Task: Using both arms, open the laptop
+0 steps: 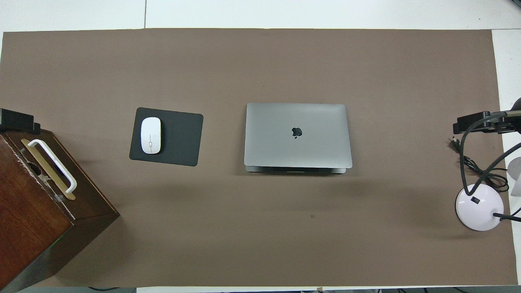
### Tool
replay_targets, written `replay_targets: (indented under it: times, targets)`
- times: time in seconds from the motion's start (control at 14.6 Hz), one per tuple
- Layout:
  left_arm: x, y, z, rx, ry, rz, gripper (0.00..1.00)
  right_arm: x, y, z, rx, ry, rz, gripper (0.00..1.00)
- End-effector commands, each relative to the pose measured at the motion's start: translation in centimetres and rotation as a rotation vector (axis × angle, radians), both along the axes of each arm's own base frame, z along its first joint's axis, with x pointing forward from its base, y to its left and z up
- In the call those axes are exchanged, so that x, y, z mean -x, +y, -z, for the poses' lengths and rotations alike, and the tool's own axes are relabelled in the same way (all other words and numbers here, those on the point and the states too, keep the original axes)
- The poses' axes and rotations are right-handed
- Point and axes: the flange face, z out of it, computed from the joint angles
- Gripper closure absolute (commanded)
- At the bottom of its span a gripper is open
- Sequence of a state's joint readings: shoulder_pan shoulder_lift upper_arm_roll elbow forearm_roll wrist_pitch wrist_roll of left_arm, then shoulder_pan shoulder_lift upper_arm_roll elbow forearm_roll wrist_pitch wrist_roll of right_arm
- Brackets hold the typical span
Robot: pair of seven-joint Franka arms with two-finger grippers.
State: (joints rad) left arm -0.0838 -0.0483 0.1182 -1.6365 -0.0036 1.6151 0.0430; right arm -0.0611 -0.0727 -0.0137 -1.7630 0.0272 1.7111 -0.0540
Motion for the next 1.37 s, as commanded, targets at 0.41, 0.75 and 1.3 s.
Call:
replay_targets:
  times: [0.41,0.75,1.3]
  targets:
    - [-0.5,-0.2,0.8,0.012,-0.082,-0.004,0.00,0.7,-0.6,0.5,-0.009,-0.001,0.029,0.00]
    - [-0.4,0.3,0.9,0.012,-0.084,-0.021,0.00,0.7,-0.8,0.5,-0.009,-0.003,0.027,0.00]
    - [-0.4,-0.3,1.1,0.014,-0.081,-0.014,0.36,0.8,-0.8,0.7,-0.010,0.007,0.030,0.00]
